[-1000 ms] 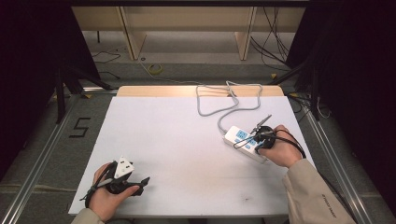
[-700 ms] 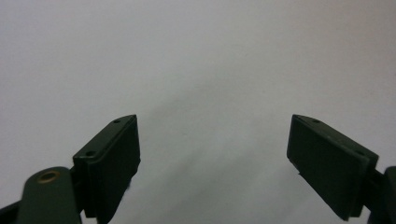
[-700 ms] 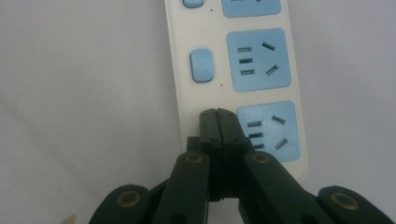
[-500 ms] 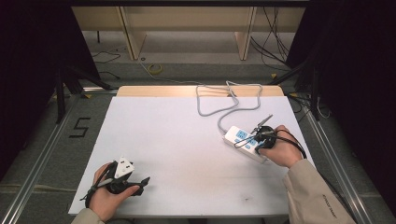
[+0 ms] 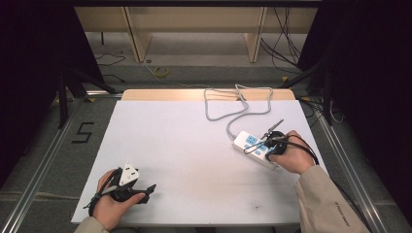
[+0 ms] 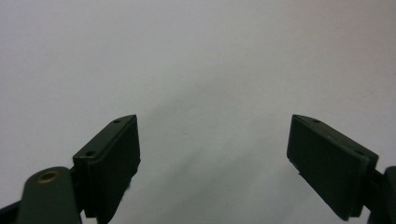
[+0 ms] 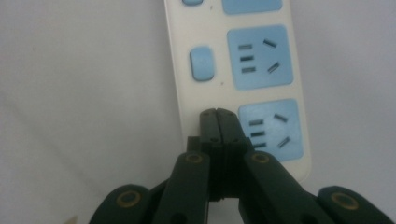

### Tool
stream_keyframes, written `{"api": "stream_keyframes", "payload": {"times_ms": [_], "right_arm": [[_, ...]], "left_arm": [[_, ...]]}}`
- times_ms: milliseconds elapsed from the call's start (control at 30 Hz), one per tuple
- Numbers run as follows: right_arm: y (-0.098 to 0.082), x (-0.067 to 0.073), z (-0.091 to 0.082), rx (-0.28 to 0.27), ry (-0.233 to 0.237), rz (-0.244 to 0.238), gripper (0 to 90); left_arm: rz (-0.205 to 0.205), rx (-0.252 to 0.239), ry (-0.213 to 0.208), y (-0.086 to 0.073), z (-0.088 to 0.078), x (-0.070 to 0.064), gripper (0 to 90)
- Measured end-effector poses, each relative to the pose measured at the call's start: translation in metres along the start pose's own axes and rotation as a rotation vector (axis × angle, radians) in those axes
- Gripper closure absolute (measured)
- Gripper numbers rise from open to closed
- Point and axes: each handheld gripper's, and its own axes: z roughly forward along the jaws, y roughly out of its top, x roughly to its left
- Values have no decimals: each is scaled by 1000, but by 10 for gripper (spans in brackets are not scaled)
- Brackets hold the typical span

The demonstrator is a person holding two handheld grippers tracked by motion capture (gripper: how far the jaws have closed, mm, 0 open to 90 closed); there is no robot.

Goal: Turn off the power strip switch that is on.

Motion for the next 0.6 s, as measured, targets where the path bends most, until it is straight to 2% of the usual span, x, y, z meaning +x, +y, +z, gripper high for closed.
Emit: {"api": "stream_keyframes", "payload": {"times_ms": [133, 600], "right_arm": [[-1, 0, 0, 18, -2, 1, 900], [-4, -2, 0, 4, 12, 13, 900]], "left_arm": [[1, 1, 0, 0, 0, 0, 170], [3, -2, -1, 0, 1, 0, 170]]}}
